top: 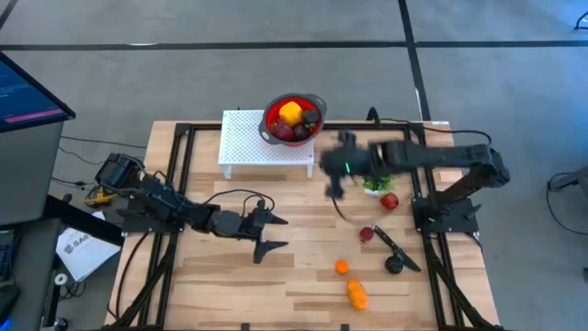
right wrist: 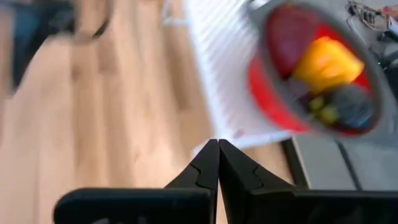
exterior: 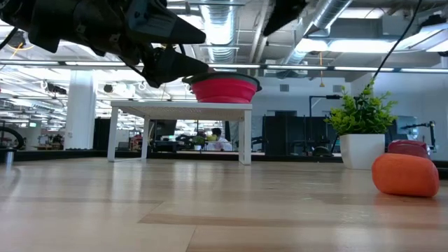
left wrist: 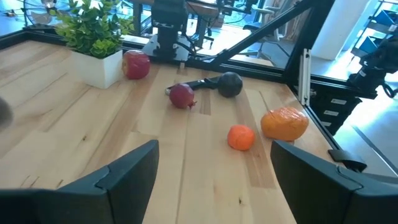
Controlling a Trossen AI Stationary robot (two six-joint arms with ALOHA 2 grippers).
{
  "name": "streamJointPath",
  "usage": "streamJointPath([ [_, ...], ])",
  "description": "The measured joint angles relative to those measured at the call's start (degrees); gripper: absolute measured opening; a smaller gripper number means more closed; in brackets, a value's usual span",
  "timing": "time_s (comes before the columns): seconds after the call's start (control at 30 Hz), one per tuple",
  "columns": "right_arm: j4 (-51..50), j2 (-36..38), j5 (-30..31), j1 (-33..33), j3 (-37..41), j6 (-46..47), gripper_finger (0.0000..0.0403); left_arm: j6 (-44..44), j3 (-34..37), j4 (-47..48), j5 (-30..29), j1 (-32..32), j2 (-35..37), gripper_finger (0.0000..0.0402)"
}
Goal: Pick & Place Fruit
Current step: Put the red pomegranate into the red strainer bowl on the shelf
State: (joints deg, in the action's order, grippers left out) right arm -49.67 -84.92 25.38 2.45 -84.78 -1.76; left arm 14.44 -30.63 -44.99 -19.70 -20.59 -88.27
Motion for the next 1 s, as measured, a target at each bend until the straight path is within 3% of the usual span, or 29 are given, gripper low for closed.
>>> streamJointPath([
  [0.13,-2.6,4.8,4.6,10.8,9.1,9.1,0.0002,0.0,0.0,0.0,0.0,0.0,0.0,0.0301],
  [0.37,-2.4,10.7,4.0,25.4,26.7,33.9,0.0003,0.0,0.0,0.0,0.0,0.0,0.0,0.0301],
  [0.47,0.3,10.5,2.3,29.3,32.1,38.5,0.0003,0.0,0.0,0.0,-0.1,0.0,0.0,0.0301],
  [0.6,0.4,8.0,-2.1,31.4,34.3,34.1,0.0007,0.0,0.0,0.0,-0.9,0.0,0.0,0.0301],
  [0.7,-1.1,5.6,-6.6,30.5,34.0,30.7,0.0033,0.0,0.0,0.0,-1.3,0.1,0.0,0.0301],
  [0.83,-1.3,2.0,-12.8,28.8,34.0,20.4,0.0104,0.0,0.0,0.0,-1.8,0.1,0.0,0.0301],
  [1.0,-1.0,-1.6,-14.1,28.6,34.0,4.2,0.0224,0.0,0.0,0.0,-1.8,0.1,0.0,0.0301],
])
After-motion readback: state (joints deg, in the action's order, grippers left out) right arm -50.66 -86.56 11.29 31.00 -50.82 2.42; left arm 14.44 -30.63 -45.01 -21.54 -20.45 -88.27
